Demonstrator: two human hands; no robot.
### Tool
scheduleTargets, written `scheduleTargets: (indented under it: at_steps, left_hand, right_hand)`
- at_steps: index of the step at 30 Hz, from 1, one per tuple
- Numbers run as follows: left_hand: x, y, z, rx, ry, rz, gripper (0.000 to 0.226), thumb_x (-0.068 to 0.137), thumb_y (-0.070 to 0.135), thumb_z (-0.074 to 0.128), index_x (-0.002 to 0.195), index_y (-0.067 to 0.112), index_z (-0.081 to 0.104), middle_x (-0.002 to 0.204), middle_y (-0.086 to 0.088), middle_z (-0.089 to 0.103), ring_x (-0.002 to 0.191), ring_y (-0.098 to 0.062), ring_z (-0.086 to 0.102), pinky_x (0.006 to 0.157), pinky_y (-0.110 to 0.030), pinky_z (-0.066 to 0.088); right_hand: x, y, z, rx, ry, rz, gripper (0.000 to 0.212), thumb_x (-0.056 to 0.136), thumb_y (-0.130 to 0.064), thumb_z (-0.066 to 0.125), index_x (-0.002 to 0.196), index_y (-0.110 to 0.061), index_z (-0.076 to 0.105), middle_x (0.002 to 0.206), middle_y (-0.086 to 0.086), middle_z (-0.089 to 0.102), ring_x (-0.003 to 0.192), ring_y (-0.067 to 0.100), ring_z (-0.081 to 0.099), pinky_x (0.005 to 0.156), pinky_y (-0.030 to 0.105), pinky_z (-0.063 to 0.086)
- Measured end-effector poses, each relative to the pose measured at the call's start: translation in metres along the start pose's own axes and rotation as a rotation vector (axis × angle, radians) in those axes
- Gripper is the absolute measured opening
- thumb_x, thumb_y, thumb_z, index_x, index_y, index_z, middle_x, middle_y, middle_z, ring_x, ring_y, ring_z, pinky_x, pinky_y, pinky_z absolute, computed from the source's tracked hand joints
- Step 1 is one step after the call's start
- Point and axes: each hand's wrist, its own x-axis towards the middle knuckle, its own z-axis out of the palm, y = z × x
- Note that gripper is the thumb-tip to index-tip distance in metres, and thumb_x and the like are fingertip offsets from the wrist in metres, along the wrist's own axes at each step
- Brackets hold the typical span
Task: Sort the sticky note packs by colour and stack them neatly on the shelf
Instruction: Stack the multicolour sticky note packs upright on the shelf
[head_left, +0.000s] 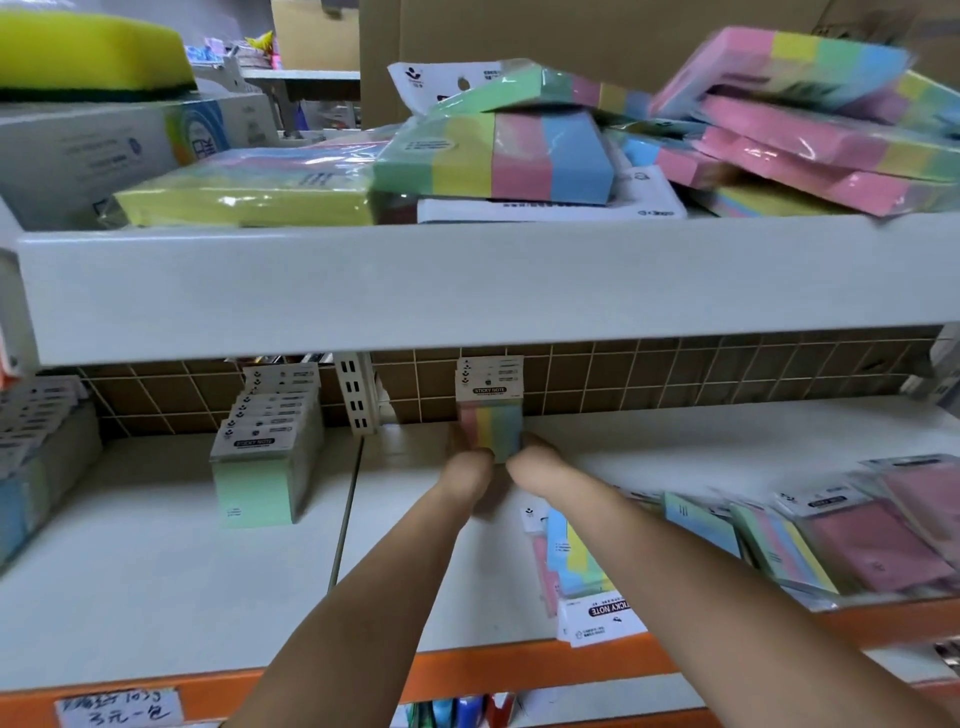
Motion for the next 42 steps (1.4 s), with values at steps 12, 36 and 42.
scheduleTargets:
  at_steps: [12,36,42]
  left_hand:
    - [-0.054,0.019,-0.003,0.071,0.150,0.139,0.042,0.089,0.016,0.051,0.129,0.004,0.046,0.124,-0.018,0.056,0.109,-0.037,0.057,0.087,-0.038,0.050]
    - [-0.112,0.003,0.060,0.273,0.081,0.032,0.027,0.081,0.018,0.054,0.102,0.004,0.063,0.113,-0.016,0.062,0.100,-0.032,0.062,0.080,-0.032,0.049]
    - [-0.110,0.016,0.062,0.360,0.175,0.060,0.031,0.091,0.025,0.048,0.115,0.007,0.057,0.120,-0.013,0.057,0.108,-0.030,0.059,0.092,-0.034,0.048]
  right_hand:
    - [-0.034,0.008,-0.057,0.017,0.056,-0.004,0.017,0.094,-0.007,0.045,0.101,-0.008,0.060,0.092,0.012,0.059,0.091,0.027,0.061,0.059,0.023,0.041]
    - [-0.089,0.078,-0.072,-0.459,0.061,-0.105,0.033,0.075,-0.011,0.067,0.108,-0.013,0.070,0.115,0.005,0.068,0.103,0.024,0.062,0.082,0.028,0.052]
    - [-0.086,0.079,-0.073,-0.459,0.056,-0.109,0.029,0.077,-0.012,0.066,0.106,-0.016,0.071,0.113,0.005,0.068,0.104,0.024,0.060,0.083,0.028,0.050]
